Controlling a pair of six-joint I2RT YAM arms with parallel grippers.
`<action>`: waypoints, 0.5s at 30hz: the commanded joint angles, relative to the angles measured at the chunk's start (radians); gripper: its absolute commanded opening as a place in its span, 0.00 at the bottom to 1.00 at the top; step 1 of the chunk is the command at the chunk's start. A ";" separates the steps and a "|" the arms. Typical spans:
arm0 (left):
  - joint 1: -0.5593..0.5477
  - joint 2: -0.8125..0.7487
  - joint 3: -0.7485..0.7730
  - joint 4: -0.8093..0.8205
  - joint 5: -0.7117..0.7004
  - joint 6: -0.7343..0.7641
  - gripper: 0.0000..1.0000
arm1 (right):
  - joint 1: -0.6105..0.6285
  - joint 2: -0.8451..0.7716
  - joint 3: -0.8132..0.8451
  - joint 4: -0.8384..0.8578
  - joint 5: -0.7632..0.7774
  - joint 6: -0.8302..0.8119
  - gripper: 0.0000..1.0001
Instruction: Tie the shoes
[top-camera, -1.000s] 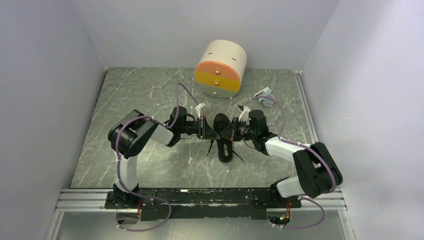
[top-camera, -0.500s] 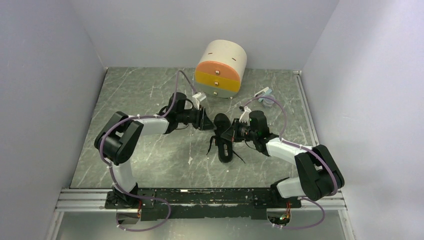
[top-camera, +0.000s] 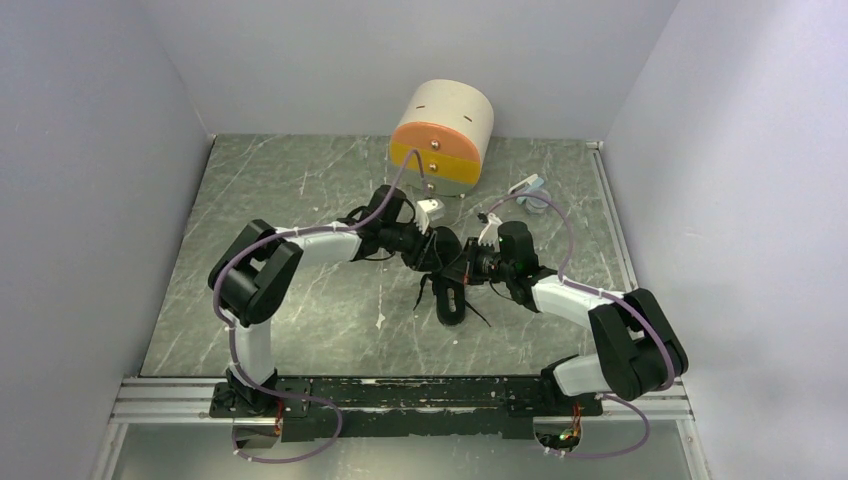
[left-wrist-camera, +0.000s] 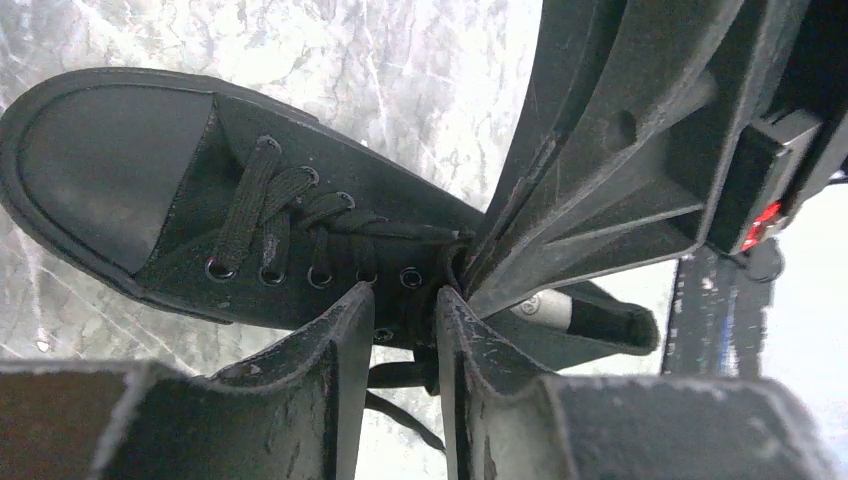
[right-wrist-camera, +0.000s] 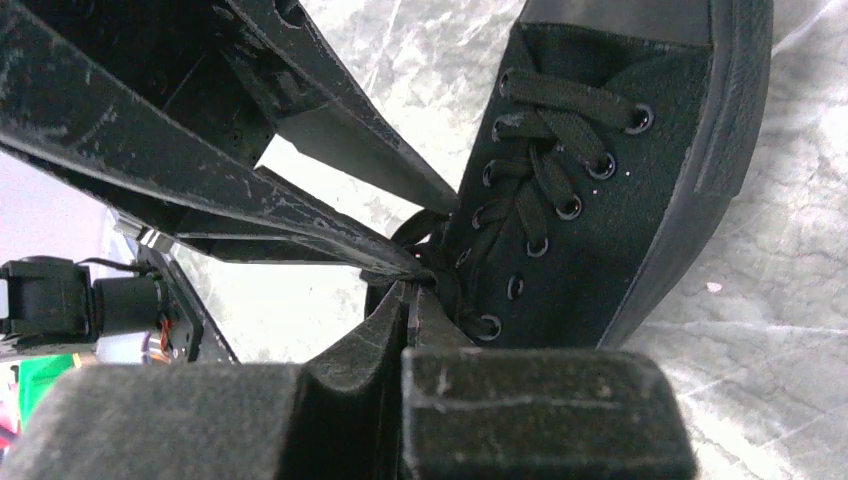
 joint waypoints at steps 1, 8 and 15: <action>-0.020 -0.008 0.004 -0.058 -0.053 0.125 0.35 | 0.002 0.017 0.004 0.002 0.004 -0.004 0.00; -0.020 -0.043 -0.038 -0.038 -0.065 0.129 0.38 | 0.003 0.021 0.010 0.000 0.001 -0.006 0.00; -0.020 -0.058 -0.072 0.010 -0.019 0.113 0.43 | 0.002 0.021 0.004 0.008 0.001 0.000 0.00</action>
